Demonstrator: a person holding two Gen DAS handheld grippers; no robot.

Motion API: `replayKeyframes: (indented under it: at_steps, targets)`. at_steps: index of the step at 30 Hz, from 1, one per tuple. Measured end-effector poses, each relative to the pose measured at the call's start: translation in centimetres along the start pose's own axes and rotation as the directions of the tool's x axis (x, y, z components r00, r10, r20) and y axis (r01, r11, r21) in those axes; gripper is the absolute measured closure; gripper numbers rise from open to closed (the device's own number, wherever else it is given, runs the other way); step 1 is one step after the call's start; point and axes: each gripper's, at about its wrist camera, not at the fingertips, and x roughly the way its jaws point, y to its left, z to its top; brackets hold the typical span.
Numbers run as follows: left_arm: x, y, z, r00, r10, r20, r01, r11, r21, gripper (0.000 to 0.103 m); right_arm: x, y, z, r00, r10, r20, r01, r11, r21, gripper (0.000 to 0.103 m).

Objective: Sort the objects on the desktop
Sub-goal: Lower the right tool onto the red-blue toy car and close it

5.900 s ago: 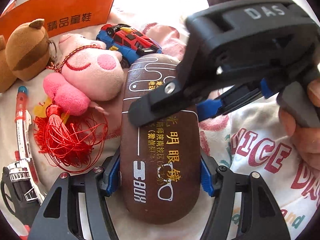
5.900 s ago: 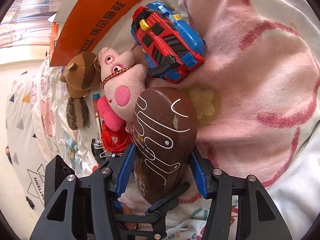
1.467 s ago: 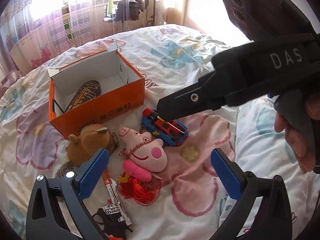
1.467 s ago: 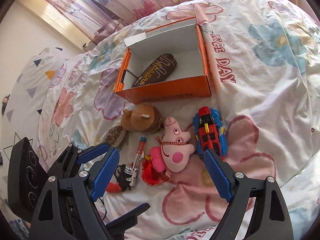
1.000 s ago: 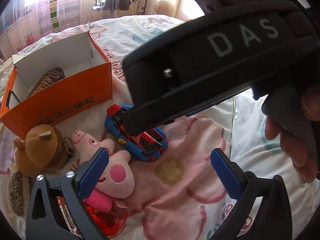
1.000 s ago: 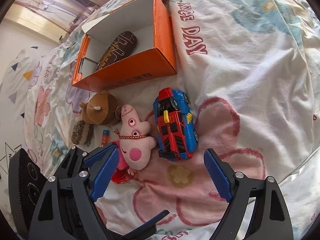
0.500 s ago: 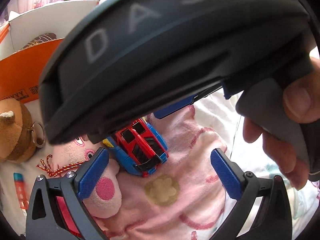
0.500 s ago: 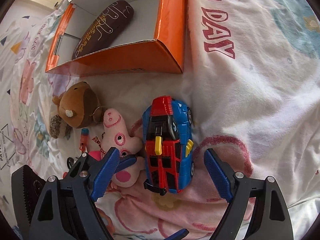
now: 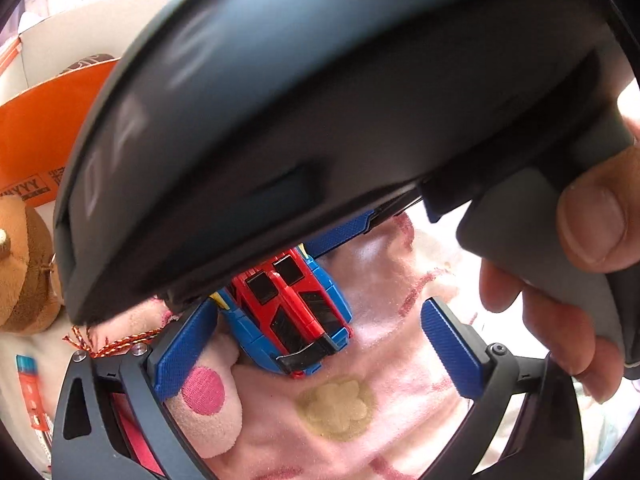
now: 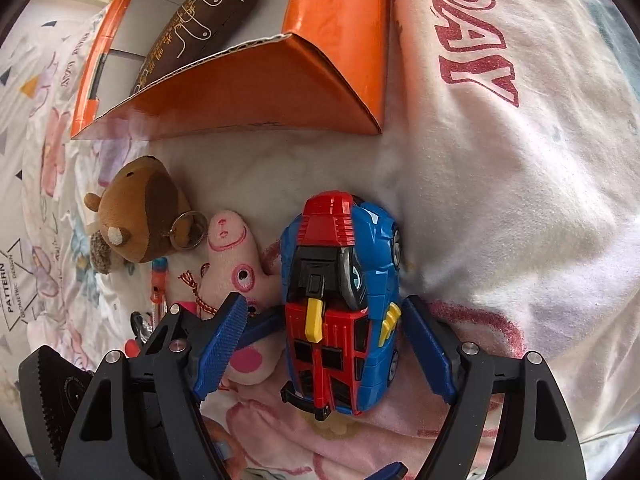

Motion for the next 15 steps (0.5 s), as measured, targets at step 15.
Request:
replayKeyframes:
  at_steps: [15]
  targets:
    - [-0.9, -1.6, -2.3, 0.987, 0.157, -0.03, -0.152, 0.982, 0.115, 0.019, 0.3, -1.1, -0.1, 1.0, 0.006, -0.009, -0.006, 0.999, 0.032, 0.049]
